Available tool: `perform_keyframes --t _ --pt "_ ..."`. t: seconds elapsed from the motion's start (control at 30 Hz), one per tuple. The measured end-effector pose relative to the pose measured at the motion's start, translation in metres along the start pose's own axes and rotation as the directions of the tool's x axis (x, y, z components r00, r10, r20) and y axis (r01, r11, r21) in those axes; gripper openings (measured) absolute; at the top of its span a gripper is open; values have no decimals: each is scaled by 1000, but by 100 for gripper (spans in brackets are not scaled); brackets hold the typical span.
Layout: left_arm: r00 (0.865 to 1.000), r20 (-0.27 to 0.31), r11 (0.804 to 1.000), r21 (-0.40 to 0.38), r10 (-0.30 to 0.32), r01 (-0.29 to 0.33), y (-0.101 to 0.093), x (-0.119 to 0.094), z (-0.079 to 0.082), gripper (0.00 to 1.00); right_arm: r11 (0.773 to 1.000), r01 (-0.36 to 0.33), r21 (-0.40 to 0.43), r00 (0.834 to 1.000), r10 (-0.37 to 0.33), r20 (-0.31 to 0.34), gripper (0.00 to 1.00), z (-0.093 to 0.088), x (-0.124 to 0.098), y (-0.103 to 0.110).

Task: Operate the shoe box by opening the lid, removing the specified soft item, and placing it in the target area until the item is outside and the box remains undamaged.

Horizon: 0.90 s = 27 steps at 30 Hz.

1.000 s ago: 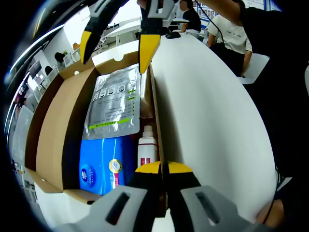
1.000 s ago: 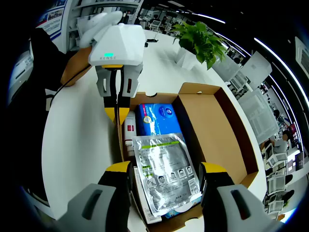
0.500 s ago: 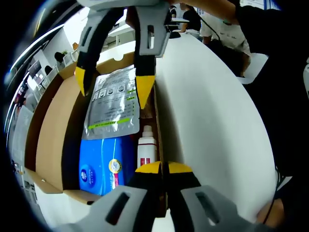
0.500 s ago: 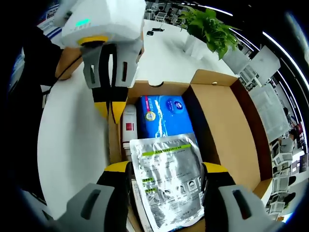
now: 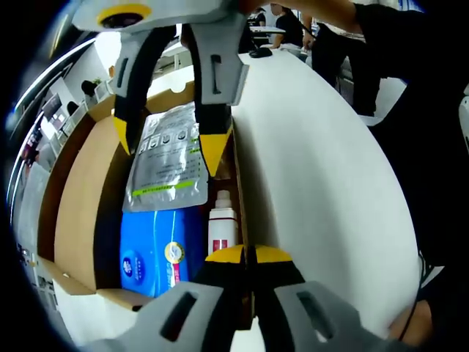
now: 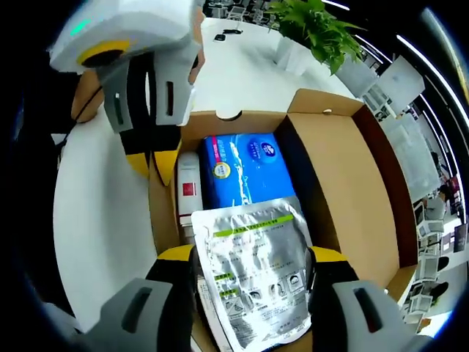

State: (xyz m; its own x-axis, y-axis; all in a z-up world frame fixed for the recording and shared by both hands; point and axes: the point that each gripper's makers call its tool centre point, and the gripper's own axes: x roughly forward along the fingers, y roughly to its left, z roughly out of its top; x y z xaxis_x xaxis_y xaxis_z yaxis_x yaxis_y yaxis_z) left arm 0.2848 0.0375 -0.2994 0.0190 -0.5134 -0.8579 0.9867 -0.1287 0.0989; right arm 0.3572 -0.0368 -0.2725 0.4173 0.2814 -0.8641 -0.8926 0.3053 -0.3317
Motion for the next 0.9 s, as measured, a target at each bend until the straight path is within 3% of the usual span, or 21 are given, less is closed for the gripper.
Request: perform_keyframes --t 0.17,0.4,0.47,0.6,0.7,0.77,0.9 --pt "1000 2 1000 1 -1 1 1 0 0 2 999 30 -10 1000 -30 1 61 0 -3 1" --pt "1000 5 1000 -1 0 0 0 0 0 2 976 183 -114 982 -188 -32 61 -7 -12 -9" --pt "1000 6 1000 4 0 0 1 0 0 2 961 233 -148 970 -240 -34 61 -13 -14 -12" --pt "1000 7 1000 3 -2 2 1 0 0 2 944 305 -123 952 -304 27 60 -10 -23 -15" --pt "1000 8 1000 -1 -1 1 1 0 0 2 916 376 -138 927 -372 51 60 -9 -29 -19" --pt "1000 7 1000 2 0 0 1 0 0 2 880 434 -194 901 -427 80 59 -6 -33 -21" --pt "1000 8 1000 3 0 0 1 0 0 2 888 424 -175 906 -417 77 55 -8 -29 -17"
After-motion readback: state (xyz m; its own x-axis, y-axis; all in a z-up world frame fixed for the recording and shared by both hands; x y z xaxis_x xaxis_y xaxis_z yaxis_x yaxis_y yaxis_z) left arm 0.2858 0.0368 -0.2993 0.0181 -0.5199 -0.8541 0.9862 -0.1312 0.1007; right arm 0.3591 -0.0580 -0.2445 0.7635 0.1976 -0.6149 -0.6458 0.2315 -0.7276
